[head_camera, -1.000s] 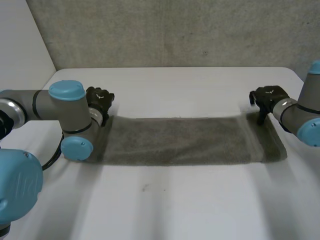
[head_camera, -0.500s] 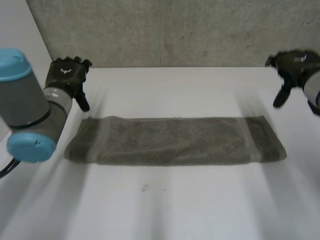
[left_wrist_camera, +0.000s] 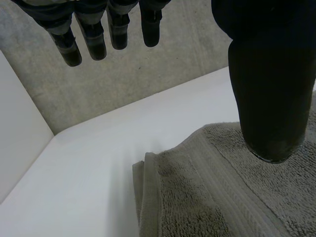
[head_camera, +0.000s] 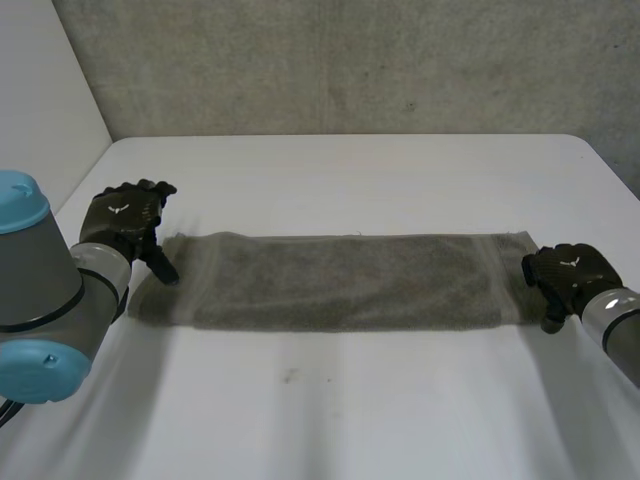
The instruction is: Fold the towel.
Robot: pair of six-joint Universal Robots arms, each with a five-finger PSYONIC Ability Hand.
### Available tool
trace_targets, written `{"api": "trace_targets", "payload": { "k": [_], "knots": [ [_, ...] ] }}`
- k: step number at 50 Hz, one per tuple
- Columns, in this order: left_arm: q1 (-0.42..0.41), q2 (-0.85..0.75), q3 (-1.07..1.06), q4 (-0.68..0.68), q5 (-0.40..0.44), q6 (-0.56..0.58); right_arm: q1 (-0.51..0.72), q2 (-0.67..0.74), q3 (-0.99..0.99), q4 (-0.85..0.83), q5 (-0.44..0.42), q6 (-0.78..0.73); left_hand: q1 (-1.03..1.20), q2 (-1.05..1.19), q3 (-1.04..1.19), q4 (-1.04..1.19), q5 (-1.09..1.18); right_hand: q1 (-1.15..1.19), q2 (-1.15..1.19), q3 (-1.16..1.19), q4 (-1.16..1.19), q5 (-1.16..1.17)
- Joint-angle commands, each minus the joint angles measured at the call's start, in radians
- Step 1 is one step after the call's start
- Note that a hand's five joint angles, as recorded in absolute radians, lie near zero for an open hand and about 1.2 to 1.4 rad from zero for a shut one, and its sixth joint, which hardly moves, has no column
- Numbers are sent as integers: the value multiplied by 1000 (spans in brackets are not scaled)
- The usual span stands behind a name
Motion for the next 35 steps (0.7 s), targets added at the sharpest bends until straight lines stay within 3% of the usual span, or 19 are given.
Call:
{"api": "trace_targets", "payload": {
  "k": [1,7,8,13,18,25,32,35],
  "knots": [
    [-4,0,-16,18,1,0,-28,63,-17,-34,0,-40,3,9,8,7,-29,158,163,160,161,154],
    [-12,0,-32,39,1,0,-51,83,-34,-36,-1,-43,3,9,8,7,-29,578,584,580,582,574],
    [-12,0,-32,39,1,0,-56,90,-40,-36,-1,-44,3,9,8,7,-29,795,801,797,799,791],
    [-15,0,-39,39,1,2,-77,91,-66,-33,0,-47,3,9,8,7,-29,797,803,799,801,793],
    [-12,5,-48,41,0,2,-180,69,-86,-21,0,-58,3,9,8,7,-29,797,803,799,801,793],
    [-1,17,-53,41,1,2,-372,55,-147,-5,12,-254,3,9,8,7,-29,797,803,799,801,793],
    [19,31,-58,41,-1,0,-387,38,-215,29,17,-319,3,9,8,7,-29,797,803,799,801,793],
    [23,34,-65,42,1,0,-306,-16,-250,42,19,-273,3,9,8,7,-29,797,803,799,801,793]
  ]
}}
